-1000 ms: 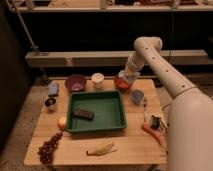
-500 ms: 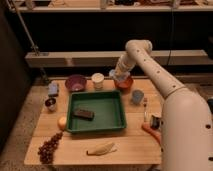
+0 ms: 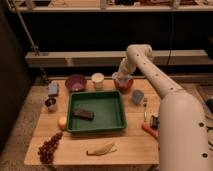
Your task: Wipe red bowl with towel
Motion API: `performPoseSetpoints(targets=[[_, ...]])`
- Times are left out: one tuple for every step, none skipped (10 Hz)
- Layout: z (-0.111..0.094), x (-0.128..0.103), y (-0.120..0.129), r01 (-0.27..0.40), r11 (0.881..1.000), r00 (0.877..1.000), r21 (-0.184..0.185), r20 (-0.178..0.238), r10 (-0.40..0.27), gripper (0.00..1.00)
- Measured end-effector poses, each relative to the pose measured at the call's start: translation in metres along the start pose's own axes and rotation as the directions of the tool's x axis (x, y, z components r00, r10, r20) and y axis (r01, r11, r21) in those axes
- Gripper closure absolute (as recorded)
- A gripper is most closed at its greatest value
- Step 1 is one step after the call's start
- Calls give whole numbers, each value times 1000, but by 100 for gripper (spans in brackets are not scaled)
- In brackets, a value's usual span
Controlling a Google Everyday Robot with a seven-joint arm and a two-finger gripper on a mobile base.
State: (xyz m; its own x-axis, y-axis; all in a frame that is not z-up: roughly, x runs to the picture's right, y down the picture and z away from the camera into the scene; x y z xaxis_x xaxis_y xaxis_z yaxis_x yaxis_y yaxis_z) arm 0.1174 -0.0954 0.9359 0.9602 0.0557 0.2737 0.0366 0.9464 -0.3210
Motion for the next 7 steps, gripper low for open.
performPoseSetpoints(targets=[[6,5,1,-11,1000,1000,-9,2,11,100],[11,7,3,-18,1000,1000,-18,4,18,100],[19,8,6,-24,999,1000,-29,7,24,100],[22,10,9,-30,999,999,-37,9,30,100],[24,12,11,-34,999,999,-42,9,35,100],[25,15,12,-40,998,999,-48,8,40,100],[26,17,14,-42,998,999,-54,5,42,100]])
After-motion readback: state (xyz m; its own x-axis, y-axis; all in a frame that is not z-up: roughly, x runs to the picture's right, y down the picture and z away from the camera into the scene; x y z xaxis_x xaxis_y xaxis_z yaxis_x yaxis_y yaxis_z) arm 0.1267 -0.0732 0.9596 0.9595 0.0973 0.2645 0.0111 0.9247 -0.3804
